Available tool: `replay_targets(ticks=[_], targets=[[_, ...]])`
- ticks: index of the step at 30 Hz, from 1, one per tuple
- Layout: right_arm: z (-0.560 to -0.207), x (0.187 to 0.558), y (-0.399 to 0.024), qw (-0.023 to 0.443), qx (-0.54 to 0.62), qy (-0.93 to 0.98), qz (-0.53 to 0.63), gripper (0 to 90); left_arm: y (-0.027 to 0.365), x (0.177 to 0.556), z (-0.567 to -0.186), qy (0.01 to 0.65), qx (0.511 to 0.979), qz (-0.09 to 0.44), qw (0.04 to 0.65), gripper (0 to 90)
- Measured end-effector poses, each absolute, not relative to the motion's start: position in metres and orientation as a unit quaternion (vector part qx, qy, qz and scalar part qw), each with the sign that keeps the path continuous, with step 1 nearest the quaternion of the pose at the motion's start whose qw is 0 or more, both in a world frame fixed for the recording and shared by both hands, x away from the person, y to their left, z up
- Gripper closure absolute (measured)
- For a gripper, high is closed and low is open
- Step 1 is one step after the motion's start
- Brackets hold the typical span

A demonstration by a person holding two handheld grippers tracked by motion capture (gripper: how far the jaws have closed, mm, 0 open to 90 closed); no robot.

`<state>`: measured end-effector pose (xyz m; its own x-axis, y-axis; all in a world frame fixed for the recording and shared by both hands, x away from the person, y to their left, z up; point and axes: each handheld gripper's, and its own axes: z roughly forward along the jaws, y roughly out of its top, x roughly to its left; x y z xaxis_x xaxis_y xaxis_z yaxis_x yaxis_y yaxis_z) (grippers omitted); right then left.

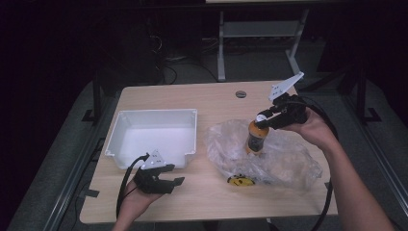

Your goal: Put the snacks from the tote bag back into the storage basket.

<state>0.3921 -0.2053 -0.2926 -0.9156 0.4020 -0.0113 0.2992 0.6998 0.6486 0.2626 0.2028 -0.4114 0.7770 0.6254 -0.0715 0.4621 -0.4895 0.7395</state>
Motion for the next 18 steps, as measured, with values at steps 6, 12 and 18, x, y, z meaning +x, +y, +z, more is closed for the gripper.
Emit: replay_targets(ticks=[6, 12, 18], targets=[[-0.282, 0.391, -0.201, 0.077, 0.187, 0.921, 0.332, 58.7, 0.208, 0.262, -0.411, 0.326, 0.851, 0.106, 0.397, 37.3], [-0.271, 0.391, -0.196, 0.081, 0.185, 0.920, 0.337, 58.7, 0.214, 0.263, -0.410, 0.337, 0.844, 0.113, 0.401, 34.1], [-0.260, 0.389, -0.190, 0.083, 0.186, 0.918, 0.340, 58.7, 0.222, 0.265, -0.410, 0.350, 0.836, 0.123, 0.404, 32.3]])
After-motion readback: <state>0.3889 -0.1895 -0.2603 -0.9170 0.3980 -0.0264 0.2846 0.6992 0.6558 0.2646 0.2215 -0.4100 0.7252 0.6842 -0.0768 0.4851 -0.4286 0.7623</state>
